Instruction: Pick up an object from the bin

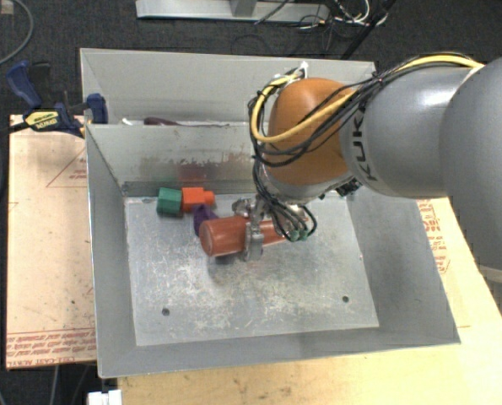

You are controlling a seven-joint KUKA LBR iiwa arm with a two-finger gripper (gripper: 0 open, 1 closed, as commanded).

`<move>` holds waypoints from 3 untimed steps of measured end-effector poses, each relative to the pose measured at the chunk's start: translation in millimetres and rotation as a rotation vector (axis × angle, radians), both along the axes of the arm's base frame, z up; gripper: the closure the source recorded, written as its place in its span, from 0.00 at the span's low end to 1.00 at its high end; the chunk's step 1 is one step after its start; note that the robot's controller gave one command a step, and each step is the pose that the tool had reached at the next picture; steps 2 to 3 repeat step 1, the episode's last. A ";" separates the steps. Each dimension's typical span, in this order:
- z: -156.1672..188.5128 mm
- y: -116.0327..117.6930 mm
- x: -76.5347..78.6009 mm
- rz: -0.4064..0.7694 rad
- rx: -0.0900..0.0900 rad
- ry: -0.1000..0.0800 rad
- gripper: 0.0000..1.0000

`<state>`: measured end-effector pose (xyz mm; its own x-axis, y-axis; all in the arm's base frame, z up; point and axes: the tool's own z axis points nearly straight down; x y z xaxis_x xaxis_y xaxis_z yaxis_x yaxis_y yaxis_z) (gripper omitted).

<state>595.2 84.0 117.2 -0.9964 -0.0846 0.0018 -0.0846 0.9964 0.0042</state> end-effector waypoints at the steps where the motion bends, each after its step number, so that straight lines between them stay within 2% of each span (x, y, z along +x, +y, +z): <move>1: 11.6 0.1 0.2 0.000 0.000 0.001 1.00; 3: 11.6 0.1 0.2 0.000 0.000 0.001 1.00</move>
Offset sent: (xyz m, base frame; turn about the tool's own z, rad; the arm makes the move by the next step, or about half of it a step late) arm -0.0001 -0.0001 0.0714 0.0000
